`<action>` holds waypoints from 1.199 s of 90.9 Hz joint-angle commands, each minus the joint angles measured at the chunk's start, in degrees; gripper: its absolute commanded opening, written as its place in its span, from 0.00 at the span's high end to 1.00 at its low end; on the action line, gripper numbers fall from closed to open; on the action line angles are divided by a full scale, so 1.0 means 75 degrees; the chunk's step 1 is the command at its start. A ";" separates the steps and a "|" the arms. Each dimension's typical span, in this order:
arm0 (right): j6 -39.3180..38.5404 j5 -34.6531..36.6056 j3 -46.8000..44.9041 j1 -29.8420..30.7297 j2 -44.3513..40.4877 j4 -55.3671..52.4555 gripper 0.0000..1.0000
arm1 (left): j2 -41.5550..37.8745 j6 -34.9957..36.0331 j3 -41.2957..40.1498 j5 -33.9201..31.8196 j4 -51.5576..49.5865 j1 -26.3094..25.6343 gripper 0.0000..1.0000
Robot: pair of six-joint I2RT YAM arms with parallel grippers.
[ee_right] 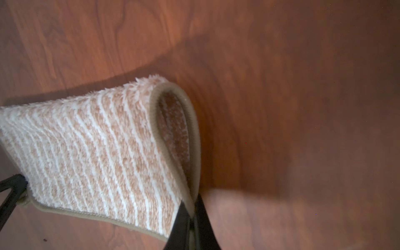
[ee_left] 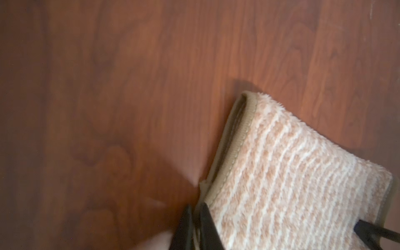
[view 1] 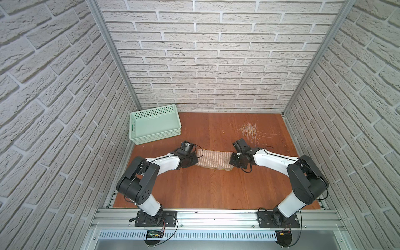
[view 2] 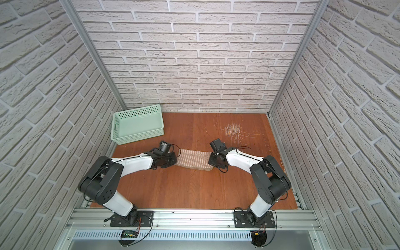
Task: Fold the square dishcloth
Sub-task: Fold the cleaning item at the center of the board.
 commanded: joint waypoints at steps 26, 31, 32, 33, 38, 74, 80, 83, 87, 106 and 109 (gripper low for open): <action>-0.1907 0.1866 0.1763 0.0211 0.0078 -0.2928 0.97 | 0.0555 -0.2360 -0.0603 -0.0208 0.2185 -0.1095 1.00; -0.1895 0.1799 0.1951 0.0368 0.0126 -0.2989 0.97 | 0.0541 -0.2425 -0.0686 -0.0256 0.2356 -0.1116 1.00; -0.1885 0.1779 0.1994 0.0406 0.0136 -0.2992 0.97 | 0.0537 -0.2425 -0.0701 -0.0266 0.2371 -0.1121 1.00; -0.1874 0.1751 0.2033 0.0430 0.0159 -0.2993 0.97 | 0.0535 -0.2426 -0.0720 -0.0277 0.2385 -0.1117 1.00; -0.1797 0.1588 0.2194 0.0603 0.0256 -0.2963 0.97 | 0.0502 -0.2443 -0.0774 -0.0297 0.2449 -0.1120 1.00; -0.0978 0.0562 0.3330 0.1543 0.1458 -0.2223 0.97 | 0.0713 -0.2517 -0.1044 -0.0360 0.3144 -0.1279 1.00; -0.0875 0.0497 0.3458 0.1625 0.1611 -0.2165 0.97 | 0.0754 -0.2530 -0.1032 -0.0377 0.3192 -0.1311 1.00; -0.0822 0.0485 0.3520 0.1659 0.1671 -0.2169 0.97 | 0.0771 -0.2535 -0.1040 -0.0365 0.3217 -0.1314 1.00; -0.0766 0.0440 0.3582 0.1689 0.1738 -0.2128 0.97 | 0.0794 -0.2556 -0.1059 -0.0359 0.3276 -0.1313 1.00; -0.0589 0.0268 0.3808 0.1721 0.2025 -0.1930 0.97 | 0.0811 -0.2593 -0.1125 -0.0354 0.3377 -0.1314 1.00; -0.0576 0.0245 0.3851 0.1723 0.2080 -0.1916 0.97 | 0.0803 -0.2599 -0.1125 -0.0356 0.3388 -0.1325 1.00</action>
